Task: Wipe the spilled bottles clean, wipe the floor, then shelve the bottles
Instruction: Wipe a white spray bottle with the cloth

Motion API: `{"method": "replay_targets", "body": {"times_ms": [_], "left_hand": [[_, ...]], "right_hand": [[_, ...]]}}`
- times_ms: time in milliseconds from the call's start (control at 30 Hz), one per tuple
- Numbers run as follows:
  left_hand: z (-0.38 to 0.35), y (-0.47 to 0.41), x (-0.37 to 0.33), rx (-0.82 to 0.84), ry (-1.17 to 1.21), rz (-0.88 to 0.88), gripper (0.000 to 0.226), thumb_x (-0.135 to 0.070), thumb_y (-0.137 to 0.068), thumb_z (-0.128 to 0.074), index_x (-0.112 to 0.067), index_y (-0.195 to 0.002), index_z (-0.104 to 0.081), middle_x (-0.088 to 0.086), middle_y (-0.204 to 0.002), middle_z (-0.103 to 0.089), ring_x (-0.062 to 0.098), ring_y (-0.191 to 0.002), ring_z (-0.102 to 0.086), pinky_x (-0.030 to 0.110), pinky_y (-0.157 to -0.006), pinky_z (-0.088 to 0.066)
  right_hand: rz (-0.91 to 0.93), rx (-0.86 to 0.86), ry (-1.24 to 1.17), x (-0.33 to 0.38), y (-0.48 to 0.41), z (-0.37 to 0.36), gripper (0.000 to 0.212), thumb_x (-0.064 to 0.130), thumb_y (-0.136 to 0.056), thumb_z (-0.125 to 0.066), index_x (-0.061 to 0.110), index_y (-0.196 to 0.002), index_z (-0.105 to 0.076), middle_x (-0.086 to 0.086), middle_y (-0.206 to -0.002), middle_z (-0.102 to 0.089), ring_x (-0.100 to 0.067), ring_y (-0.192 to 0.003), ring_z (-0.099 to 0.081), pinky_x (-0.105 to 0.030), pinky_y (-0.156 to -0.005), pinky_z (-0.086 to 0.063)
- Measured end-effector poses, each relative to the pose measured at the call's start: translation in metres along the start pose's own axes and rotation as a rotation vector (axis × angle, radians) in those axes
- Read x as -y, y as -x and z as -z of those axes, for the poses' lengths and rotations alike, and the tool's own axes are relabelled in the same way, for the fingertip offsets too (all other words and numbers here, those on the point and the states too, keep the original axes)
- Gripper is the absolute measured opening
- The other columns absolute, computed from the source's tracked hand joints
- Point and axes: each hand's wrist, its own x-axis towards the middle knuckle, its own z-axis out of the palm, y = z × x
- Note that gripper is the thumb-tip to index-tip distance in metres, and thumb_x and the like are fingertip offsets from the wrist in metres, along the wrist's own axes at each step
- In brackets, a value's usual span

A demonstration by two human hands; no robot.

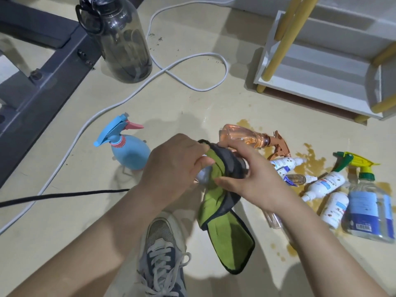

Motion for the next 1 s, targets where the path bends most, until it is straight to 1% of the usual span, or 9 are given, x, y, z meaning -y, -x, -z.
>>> {"method": "replay_targets", "body": {"times_ms": [100, 233, 300, 467, 567, 667, 767, 867, 1000], "left_hand": [[0.010, -0.008, -0.009, -0.002, 0.056, 0.070, 0.019, -0.034, -0.078, -0.063, -0.015, -0.079, -0.064, -0.003, -0.082, -0.059, 0.017, -0.083, -0.050, 0.039, -0.064, -0.048], [0.028, -0.026, -0.029, 0.177, 0.252, 0.258, 0.029, -0.035, -0.077, -0.055, -0.030, -0.105, -0.049, -0.012, -0.106, -0.057, 0.013, -0.096, -0.054, 0.036, -0.079, -0.047], [0.023, -0.034, -0.034, 0.369, -0.029, 0.170, 0.034, -0.053, -0.087, -0.046, -0.034, -0.115, -0.040, -0.008, -0.102, -0.057, 0.019, -0.092, -0.057, 0.036, -0.071, -0.045], [0.004, -0.026, -0.024, 0.583, -0.448, 0.013, 0.040, -0.055, -0.100, -0.025, -0.019, -0.117, -0.035, 0.003, -0.096, -0.044, 0.027, -0.082, -0.056, 0.033, -0.057, -0.030], [0.009, -0.036, -0.017, 0.574, -0.460, 0.144, 0.033, -0.047, -0.103, -0.024, -0.015, -0.100, -0.031, 0.000, -0.076, -0.040, 0.026, -0.068, -0.043, 0.035, -0.059, -0.031], [0.008, -0.032, -0.020, 0.550, -0.355, 0.238, 0.023, -0.037, -0.104, -0.032, -0.015, -0.096, -0.032, 0.001, -0.072, -0.047, 0.021, -0.062, -0.042, 0.033, -0.060, -0.032], [0.008, -0.010, -0.019, 0.531, 0.025, 0.494, 0.017, -0.035, -0.103, -0.035, -0.018, -0.107, -0.037, -0.001, -0.091, -0.055, 0.020, -0.079, -0.053, 0.034, -0.068, -0.040], [0.014, 0.011, -0.015, 0.657, 0.427, 0.673, 0.035, -0.027, -0.098, -0.049, -0.025, -0.130, -0.037, -0.001, -0.113, -0.057, 0.016, -0.098, -0.057, 0.034, -0.085, -0.048], [0.012, 0.034, -0.031, 0.564, 0.205, 0.491, 0.046, -0.034, -0.094, -0.057, -0.027, -0.134, -0.037, -0.003, -0.120, -0.057, 0.019, -0.107, -0.056, 0.033, -0.089, -0.046]], "right_hand": [[-0.082, -0.030, -0.347, 0.000, 0.008, -0.006, 0.046, 0.003, -0.086, -0.071, 0.026, -0.125, -0.062, 0.026, -0.112, -0.065, 0.012, -0.101, -0.061, -0.012, -0.086, -0.050], [-0.036, -0.372, -0.094, -0.001, 0.005, -0.037, 0.038, 0.007, -0.080, -0.074, 0.036, -0.101, -0.062, 0.017, -0.095, -0.066, -0.003, -0.084, -0.062, -0.017, -0.073, -0.049], [-0.043, -0.421, -0.008, -0.003, 0.003, -0.046, 0.032, 0.010, -0.076, -0.073, 0.027, -0.101, -0.061, 0.015, -0.092, -0.057, -0.007, -0.080, -0.053, -0.014, -0.067, -0.041], [-0.089, -0.188, 0.055, -0.021, 0.008, -0.045, 0.069, 0.020, -0.071, -0.083, 0.024, -0.131, -0.049, 0.003, -0.120, -0.046, -0.011, -0.110, -0.046, -0.026, -0.090, -0.043], [-0.065, -0.049, -0.048, -0.019, 0.009, -0.044, 0.074, 0.012, -0.081, -0.075, 0.021, -0.144, -0.036, -0.001, -0.134, -0.048, -0.008, -0.118, -0.046, -0.012, -0.093, -0.039], [0.061, 0.015, -0.225, -0.009, 0.003, -0.057, 0.044, -0.001, -0.090, -0.056, 0.024, -0.125, -0.048, -0.002, -0.117, -0.058, -0.017, -0.112, -0.056, -0.034, -0.095, -0.049], [-0.018, 0.028, -0.178, -0.012, 0.000, -0.068, 0.063, 0.016, -0.092, -0.057, 0.042, -0.145, -0.034, 0.013, -0.132, -0.057, -0.003, -0.124, -0.050, -0.031, -0.103, -0.044], [-0.023, 0.010, 0.181, -0.032, 0.002, -0.070, 0.084, 0.038, -0.075, -0.065, 0.035, -0.152, -0.029, 0.006, -0.135, -0.056, -0.018, -0.124, -0.048, -0.039, -0.095, -0.045], [-0.031, 0.003, 0.205, -0.063, 0.011, -0.074, 0.082, 0.040, -0.074, -0.074, 0.039, -0.147, -0.036, 0.006, -0.133, -0.055, -0.025, -0.121, -0.050, -0.040, -0.103, -0.039]]}}
